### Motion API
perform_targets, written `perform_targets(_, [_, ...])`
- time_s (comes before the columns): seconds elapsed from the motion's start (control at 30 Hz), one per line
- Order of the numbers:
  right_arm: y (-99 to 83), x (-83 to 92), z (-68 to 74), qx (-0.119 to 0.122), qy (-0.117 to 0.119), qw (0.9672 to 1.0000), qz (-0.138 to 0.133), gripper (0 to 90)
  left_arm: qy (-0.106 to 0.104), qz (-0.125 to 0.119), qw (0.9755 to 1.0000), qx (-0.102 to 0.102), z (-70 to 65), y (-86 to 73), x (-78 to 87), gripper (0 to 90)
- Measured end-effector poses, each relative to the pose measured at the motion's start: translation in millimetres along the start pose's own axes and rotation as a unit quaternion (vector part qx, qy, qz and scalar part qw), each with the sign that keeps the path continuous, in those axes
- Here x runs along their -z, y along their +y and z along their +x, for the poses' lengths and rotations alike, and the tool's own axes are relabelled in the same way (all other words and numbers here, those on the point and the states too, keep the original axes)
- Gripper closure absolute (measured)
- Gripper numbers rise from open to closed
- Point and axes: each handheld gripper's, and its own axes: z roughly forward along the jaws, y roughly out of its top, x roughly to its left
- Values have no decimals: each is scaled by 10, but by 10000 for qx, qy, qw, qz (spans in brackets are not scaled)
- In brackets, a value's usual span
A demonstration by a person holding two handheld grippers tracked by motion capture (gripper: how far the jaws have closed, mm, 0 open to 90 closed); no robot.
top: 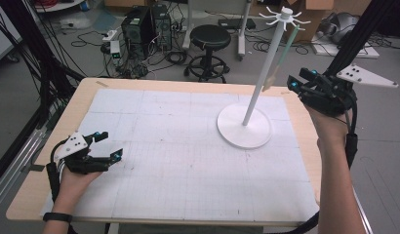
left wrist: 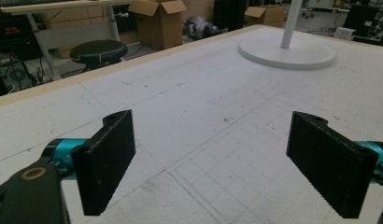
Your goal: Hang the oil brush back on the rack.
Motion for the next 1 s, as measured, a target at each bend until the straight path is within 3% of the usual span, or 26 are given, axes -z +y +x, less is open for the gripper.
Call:
perform_targets(0.17, [-224,122,13,-32,101,9999,32,351,12,-40,10000,-18,0,9,13,161])
perform_targets(0.43, [-726,291,85,-214,305,9993,63,269,1,-51,10000,-16,-1,12,14,161])
perform_targets(0.57, [-993,325,159,-367,531,9978,167,236,-16,-148,9999,77,26,30,55,161])
perform_targets(0.67, [-1168,344,228,-367,546,9976,237,210,49,-181,9998,98,46,23,71,161])
perform_targets(0.7, [-1317,367,282,-416,547,9974,218,199,62,-168,9998,78,49,20,71,161])
perform_targets(0.83, [-1510,394,341,-461,561,9971,249,186,45,-133,9999,55,34,18,59,161])
perform_targets(0.9, [-1605,393,366,-398,432,9976,374,177,35,-124,9999,43,29,20,59,161])
perform_targets(1.0, [-1694,403,381,-386,434,9972,477,176,47,-130,9999,44,27,19,69,161])
